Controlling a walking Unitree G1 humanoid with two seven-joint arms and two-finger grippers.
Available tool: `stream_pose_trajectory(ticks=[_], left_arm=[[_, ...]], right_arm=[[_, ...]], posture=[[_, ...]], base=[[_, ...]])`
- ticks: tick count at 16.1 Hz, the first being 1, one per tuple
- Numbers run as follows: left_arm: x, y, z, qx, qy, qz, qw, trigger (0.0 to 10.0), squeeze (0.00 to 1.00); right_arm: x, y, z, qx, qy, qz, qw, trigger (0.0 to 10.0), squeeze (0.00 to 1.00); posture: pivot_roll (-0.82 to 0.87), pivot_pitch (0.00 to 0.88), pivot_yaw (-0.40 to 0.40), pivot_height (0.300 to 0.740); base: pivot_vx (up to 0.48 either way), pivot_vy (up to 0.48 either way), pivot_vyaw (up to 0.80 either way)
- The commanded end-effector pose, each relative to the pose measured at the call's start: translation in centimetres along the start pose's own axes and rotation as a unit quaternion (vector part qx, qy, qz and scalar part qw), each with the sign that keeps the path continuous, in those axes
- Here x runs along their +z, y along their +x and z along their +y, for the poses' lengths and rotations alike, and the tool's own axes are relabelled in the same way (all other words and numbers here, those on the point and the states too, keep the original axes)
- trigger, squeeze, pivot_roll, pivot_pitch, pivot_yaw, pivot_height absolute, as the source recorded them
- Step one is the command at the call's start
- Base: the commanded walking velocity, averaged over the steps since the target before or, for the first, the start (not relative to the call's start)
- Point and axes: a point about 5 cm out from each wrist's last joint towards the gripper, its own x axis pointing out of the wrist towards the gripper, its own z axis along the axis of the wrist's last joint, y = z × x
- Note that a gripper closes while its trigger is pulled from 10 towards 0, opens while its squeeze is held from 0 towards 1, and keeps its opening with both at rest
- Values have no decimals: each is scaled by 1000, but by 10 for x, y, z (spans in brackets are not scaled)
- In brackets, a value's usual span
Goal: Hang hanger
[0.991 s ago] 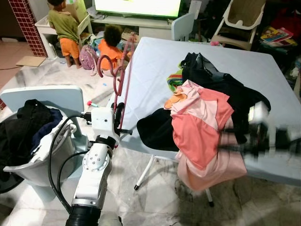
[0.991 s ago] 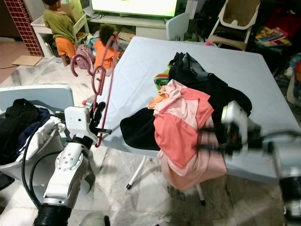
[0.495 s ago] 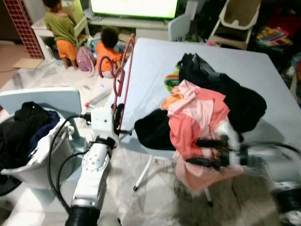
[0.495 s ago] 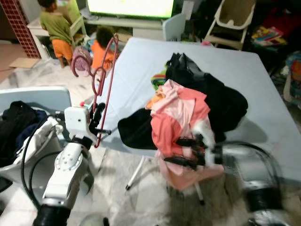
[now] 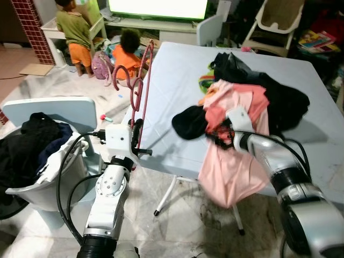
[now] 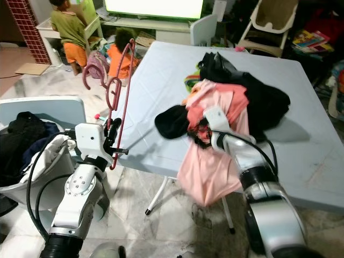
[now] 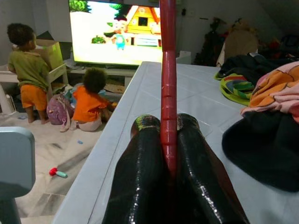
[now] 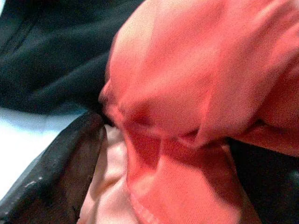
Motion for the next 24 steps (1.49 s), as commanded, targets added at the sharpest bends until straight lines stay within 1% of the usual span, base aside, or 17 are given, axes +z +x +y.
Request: stream_pose_trajectory(ticks=[1, 2, 4, 5, 8, 9, 10, 11, 12, 15, 16, 17, 19, 20, 21, 23, 24], left_arm=[[-1, 1, -5, -3, 0, 3, 1000, 10000, 0], [-1, 1, -6, -1, -1, 3, 1000, 10000, 0], [-1, 1, -5, 1, -1, 2, 1000, 10000, 0], [-1, 1, -5, 2, -1, 1, 1000, 10000, 0], [-1, 2, -6, 2, -1, 1, 1000, 10000, 0], [-1, 1, -7, 0, -2, 2, 1000, 10000, 0], [-2, 1, -7, -1, -2, 3, 1000, 10000, 0], [-2, 1, -6, -2, -3, 5, 1000, 10000, 0], [-3, 0, -4, -3, -1, 9, 1000, 10000, 0], [-6, -2, -1, 1, 13, 22, 1000, 10000, 0], [-4, -3, 1, 6, 19, 18, 1000, 10000, 0], [-1, -3, 2, 7, 17, 12, 1000, 10000, 0], [2, -1, 5, 9, 21, 13, 1000, 10000, 0], [2, 0, 5, 8, 20, 14, 1000, 10000, 0], [2, 2, 2, -5, 23, 16, 1000, 10000, 0], [1, 3, 1, -12, 22, 18, 1000, 10000, 0], [1, 5, -1, -16, 21, 20, 999, 10000, 0]], right_arm=[[40, 0, -17, -82, -11, -66, 994, 10000, 337], [62, -2, -27, -140, -12, -102, 985, 10000, 0], [91, -10, -40, -210, -15, -160, 964, 10000, 0], [98, -13, -44, -228, -18, -176, 957, 10000, 0], [104, -16, -45, -205, -23, -211, 956, 10000, 0], [100, -16, -40, -164, -32, -224, 960, 10000, 0], [95, -18, -36, -134, -53, -238, 961, 10000, 0], [83, -23, -34, -102, -71, -254, 959, 10000, 0], [59, -31, -32, -73, -92, -248, 962, 10000, 0], [5, -52, -20, -49, -76, -230, 969, 10000, 0], [-10, -62, -12, -52, -61, -235, 969, 10000, 0], [-18, -68, -7, -62, -39, -240, 968, 10000, 0], [-37, -88, 13, -112, 28, -252, 961, 10000, 0], [-40, -90, 16, -123, 42, -252, 959, 10000, 0], [-51, -96, 25, -162, 78, -240, 954, 10000, 0], [-55, -98, 30, -176, 102, -230, 952, 10000, 0], [-57, -97, 32, -184, 89, -220, 954, 10000, 0]], posture=[[49, 0, -76, 740], [51, 0, -79, 740], [51, 0, -79, 740], [51, 0, -79, 740], [53, 0, -81, 740], [48, 0, -77, 740], [45, 0, -72, 740], [28, 0, -58, 740], [10, 0, -42, 740], [-19, 0, -10, 740], [-24, 0, -4, 740], [-24, 0, 0, 740], [-22, 0, 16, 740], [-22, 0, 23, 740], [-31, 0, 44, 740], [-41, 0, 54, 740], [-44, 0, 56, 740]], base=[[0, 0, 0], [0, 0, 0], [0, 0, 0], [0, 0, 0], [0, 0, 0], [0, 0, 0], [0, 0, 0], [0, 0, 0], [0, 0, 0], [0, 0, 0], [0, 0, 0], [0, 0, 0], [0, 0, 0], [0, 0, 0], [0, 0, 0], [0, 0, 0], [0, 0, 0]])
